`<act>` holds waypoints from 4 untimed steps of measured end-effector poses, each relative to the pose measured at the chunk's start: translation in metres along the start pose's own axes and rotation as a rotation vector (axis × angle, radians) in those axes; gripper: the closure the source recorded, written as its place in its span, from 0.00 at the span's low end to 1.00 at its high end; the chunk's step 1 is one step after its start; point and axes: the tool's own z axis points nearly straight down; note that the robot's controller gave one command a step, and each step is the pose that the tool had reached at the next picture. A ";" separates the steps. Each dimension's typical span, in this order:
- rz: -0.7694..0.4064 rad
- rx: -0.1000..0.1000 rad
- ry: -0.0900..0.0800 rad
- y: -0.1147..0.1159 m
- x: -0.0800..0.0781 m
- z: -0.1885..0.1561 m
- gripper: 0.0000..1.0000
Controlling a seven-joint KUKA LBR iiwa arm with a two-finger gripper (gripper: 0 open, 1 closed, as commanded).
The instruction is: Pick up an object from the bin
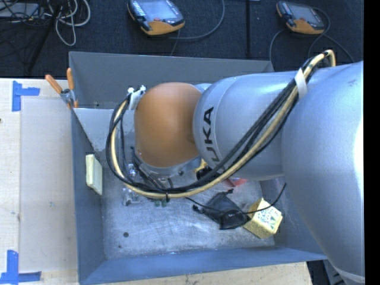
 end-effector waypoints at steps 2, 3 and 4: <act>0.137 0.000 0.001 0.007 -0.003 0.030 0.00; 0.182 0.000 -0.001 0.005 0.012 0.027 0.00; 0.228 0.000 0.003 -0.031 0.026 0.023 0.00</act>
Offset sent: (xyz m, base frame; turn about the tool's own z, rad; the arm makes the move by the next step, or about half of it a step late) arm 0.0000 0.0000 0.0000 0.0000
